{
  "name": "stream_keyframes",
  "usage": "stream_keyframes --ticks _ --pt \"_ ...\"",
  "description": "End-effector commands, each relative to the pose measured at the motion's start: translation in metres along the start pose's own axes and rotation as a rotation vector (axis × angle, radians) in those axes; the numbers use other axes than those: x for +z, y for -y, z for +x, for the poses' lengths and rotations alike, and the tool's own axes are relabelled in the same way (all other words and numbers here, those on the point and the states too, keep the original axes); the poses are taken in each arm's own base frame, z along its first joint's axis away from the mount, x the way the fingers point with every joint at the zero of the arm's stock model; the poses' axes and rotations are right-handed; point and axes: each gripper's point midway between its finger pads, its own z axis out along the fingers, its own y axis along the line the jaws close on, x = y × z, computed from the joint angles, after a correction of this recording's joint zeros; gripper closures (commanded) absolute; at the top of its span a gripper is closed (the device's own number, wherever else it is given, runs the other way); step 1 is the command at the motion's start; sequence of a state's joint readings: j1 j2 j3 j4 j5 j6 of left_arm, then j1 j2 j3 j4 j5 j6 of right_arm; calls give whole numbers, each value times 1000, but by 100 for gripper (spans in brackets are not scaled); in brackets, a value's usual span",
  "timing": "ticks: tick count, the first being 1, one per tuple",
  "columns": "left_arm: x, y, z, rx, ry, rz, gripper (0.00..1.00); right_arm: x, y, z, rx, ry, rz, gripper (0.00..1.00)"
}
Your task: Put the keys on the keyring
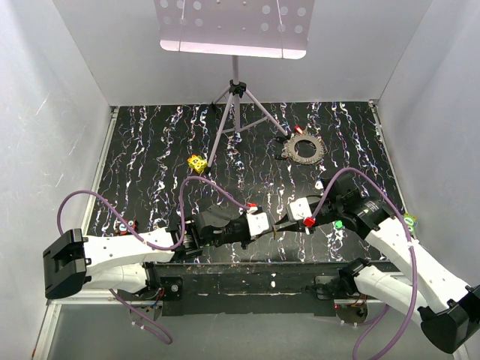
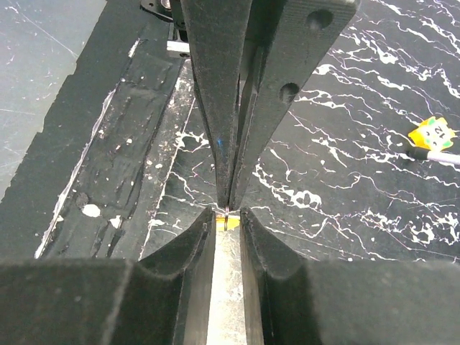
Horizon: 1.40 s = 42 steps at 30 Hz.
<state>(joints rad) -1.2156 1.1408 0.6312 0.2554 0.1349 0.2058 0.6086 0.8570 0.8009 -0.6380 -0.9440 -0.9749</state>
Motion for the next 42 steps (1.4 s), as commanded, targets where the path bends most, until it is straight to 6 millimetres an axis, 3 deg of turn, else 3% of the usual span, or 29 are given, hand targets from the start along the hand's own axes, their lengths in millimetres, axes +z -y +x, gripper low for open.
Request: stream_keyframes --ticks 1,26,35,42 --pt "0 -3 -22 8 49 -3 100 3 -2 -2 -22 5 -18 74" --pt "-4 -6 -25 7 62 -23 100 8 -5 10 1 -43 -39 83" --pt "-4 -6 -24 5 63 -26 100 8 -4 10 -2 -46 -34 97" --pt "-9 -11 -27 -5 108 -64 100 6 0 6 23 -50 -11 99"
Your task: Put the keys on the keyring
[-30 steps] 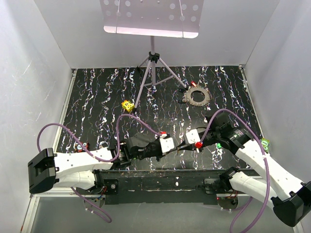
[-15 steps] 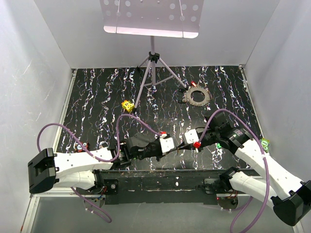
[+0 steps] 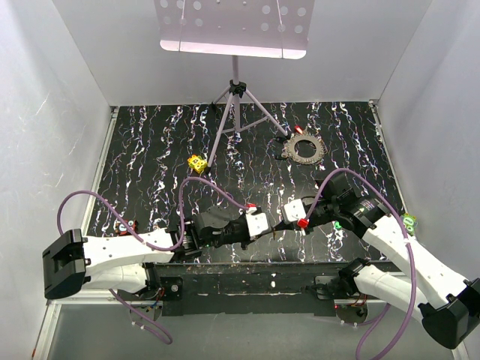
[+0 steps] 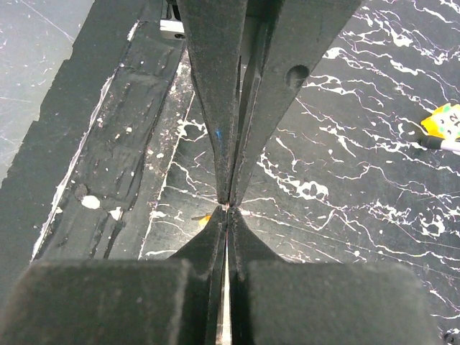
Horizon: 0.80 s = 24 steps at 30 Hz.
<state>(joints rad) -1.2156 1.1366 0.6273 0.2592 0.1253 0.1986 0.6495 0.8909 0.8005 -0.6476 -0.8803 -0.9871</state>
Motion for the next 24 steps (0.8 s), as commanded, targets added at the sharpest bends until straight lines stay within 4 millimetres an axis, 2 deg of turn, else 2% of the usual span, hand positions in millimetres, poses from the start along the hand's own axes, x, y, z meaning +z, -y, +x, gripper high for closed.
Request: stream_keyframes --ticks 1,6,13,20,24 --pt "-10 -10 -28 1 116 -60 99 -2 2 -7 15 8 15 99" --pt "-14 -13 -29 -5 145 -81 90 -3 2 -13 19 26 22 99" --pt "-18 -13 -26 -11 152 -91 84 -4 5 -18 37 40 41 99" --pt "-34 -17 -14 -11 204 -142 54 -6 4 -21 38 52 58 99" --pt "-46 -19 -10 -9 258 -171 52 -9 9 -38 76 108 89 99"
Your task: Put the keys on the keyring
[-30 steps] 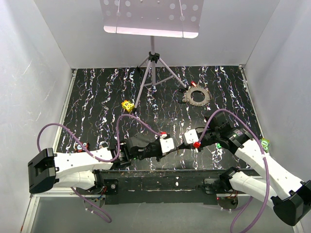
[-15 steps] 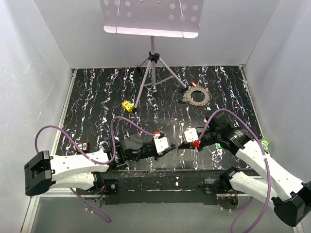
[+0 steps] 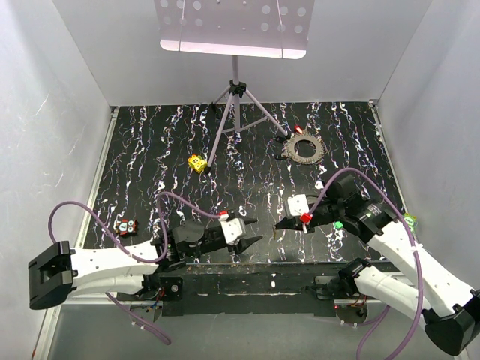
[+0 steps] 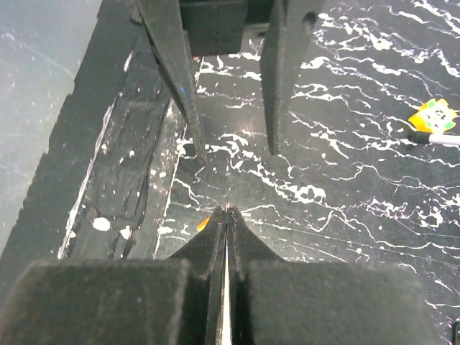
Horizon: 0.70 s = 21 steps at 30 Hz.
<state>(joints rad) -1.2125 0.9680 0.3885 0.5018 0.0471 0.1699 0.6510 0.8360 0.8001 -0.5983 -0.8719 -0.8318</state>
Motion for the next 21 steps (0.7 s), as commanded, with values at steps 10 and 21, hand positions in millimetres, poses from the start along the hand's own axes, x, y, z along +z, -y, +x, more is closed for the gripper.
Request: stream_keyframes --ticks 10,21 --pt "-20 -20 -9 -19 130 -127 51 -4 21 -41 201 145 119 99" --pt "-35 -25 -17 -77 153 -161 53 -51 50 39 589 -80 376 99"
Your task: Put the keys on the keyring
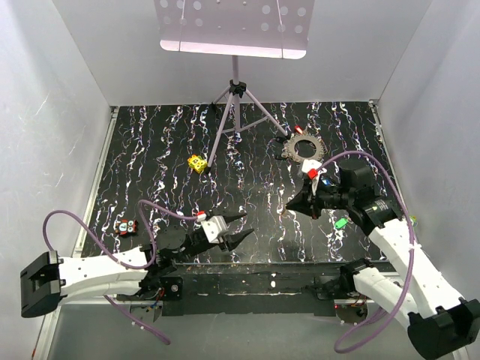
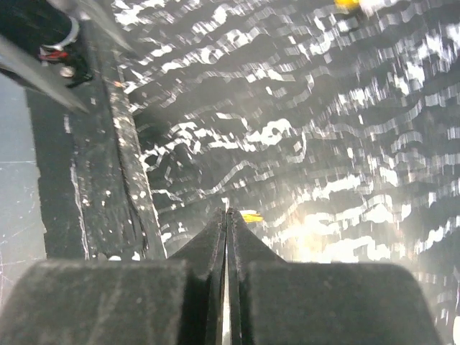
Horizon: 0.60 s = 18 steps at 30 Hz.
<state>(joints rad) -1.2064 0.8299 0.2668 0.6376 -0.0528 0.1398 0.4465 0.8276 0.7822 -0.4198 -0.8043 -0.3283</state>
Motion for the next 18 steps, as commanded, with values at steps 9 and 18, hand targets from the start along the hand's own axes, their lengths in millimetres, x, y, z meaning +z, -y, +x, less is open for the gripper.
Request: stream_keyframes --ticks 9,18 --pt "-23 -9 -1 -242 16 -97 53 -79 22 101 319 -495 196 99" --pt "-36 -2 -8 -420 68 -84 54 -102 28 173 448 -710 227 99"
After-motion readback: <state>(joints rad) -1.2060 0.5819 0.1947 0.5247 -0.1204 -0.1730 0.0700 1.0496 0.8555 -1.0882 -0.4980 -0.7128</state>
